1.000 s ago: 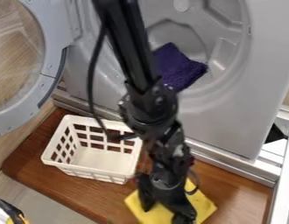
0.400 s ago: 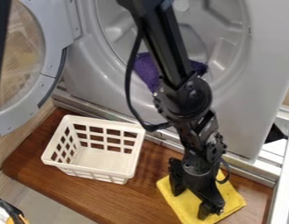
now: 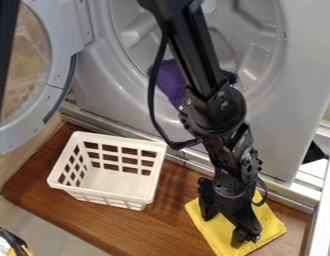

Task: Moved the yellow object to the right side

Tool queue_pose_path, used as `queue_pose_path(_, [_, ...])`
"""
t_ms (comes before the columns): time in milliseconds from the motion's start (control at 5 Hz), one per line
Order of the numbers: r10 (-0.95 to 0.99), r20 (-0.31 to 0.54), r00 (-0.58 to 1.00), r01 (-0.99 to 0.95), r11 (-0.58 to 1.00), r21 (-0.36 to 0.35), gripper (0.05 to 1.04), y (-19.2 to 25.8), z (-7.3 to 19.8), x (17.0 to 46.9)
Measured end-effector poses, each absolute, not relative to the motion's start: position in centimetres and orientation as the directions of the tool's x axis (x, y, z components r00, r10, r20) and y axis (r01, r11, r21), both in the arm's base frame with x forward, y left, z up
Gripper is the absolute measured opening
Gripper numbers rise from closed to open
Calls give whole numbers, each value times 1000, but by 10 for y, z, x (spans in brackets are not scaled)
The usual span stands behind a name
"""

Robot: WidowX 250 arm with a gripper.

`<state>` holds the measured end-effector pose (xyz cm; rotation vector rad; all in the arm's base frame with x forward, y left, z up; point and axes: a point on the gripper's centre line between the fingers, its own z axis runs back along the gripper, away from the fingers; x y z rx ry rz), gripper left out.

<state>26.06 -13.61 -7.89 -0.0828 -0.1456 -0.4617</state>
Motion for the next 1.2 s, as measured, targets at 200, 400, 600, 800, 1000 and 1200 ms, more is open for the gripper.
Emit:
queue_pose_path(200, [-478, 134, 868, 490, 868, -80, 999, -129, -76, 262])
queue_pose_path(400, [-522, 78, 849, 527, 846, -75, 999, -122, -74, 259])
queue_pose_path(600, [-530, 54, 846, 533, 842, -86, 999, -114, -67, 265])
queue_pose_path(800, [-558, 73, 827, 562, 824, -72, 999, -115, -50, 269])
queue_pose_path(1000, [-573, 89, 815, 578, 814, -58, 999, -117, -37, 271])
queue_pose_path(1200, [-585, 125, 801, 593, 805, -34, 999, -119, -15, 268])
